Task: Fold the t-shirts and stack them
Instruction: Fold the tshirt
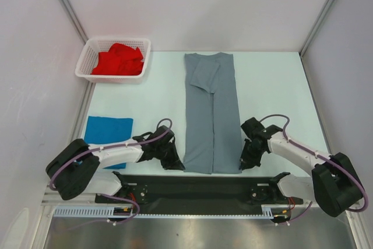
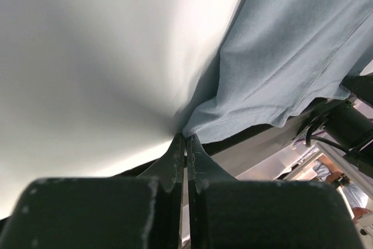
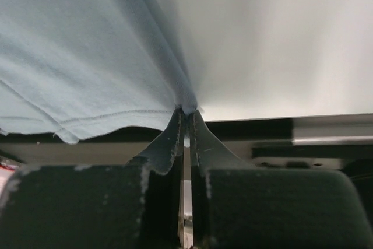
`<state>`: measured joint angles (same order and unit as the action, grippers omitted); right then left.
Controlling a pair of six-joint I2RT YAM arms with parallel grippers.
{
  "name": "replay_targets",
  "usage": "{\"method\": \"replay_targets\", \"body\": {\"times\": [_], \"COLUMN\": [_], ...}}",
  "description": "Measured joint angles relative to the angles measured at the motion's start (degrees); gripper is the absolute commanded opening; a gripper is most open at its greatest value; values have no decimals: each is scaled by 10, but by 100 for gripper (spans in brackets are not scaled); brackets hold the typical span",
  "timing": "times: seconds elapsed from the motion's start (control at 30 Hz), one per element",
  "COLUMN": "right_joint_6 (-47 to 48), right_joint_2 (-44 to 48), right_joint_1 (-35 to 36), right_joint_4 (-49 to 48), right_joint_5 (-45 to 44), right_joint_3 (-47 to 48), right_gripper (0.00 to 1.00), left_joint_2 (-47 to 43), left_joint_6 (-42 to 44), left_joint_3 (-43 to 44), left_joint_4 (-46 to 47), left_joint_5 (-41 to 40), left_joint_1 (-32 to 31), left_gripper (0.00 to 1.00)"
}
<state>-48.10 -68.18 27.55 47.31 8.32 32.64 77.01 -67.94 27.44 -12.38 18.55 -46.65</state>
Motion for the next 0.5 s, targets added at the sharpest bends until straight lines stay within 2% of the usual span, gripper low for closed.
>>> {"method": "replay_targets", "body": {"times": [0.2, 0.4, 0.5], "right_joint_6": [-35, -3, 28], "right_joint_2": [-3, -27, -25], "right_joint_1": [53, 50, 24], "right_joint_4": [-13, 8, 9], "right_joint_5": [13, 14, 23], "right_joint_3": [-2, 35, 63], "right_gripper": [0, 0, 0], "left_joint_2": [-35, -23, -7], "left_joint_6": [13, 39, 56], "left_joint_3": [-17, 19, 60], "left_joint_4": [-33, -61, -79], "left_joint_5": [-8, -3, -1], "left_joint_1": [7, 7, 7], "left_gripper": [0, 0, 0]}}
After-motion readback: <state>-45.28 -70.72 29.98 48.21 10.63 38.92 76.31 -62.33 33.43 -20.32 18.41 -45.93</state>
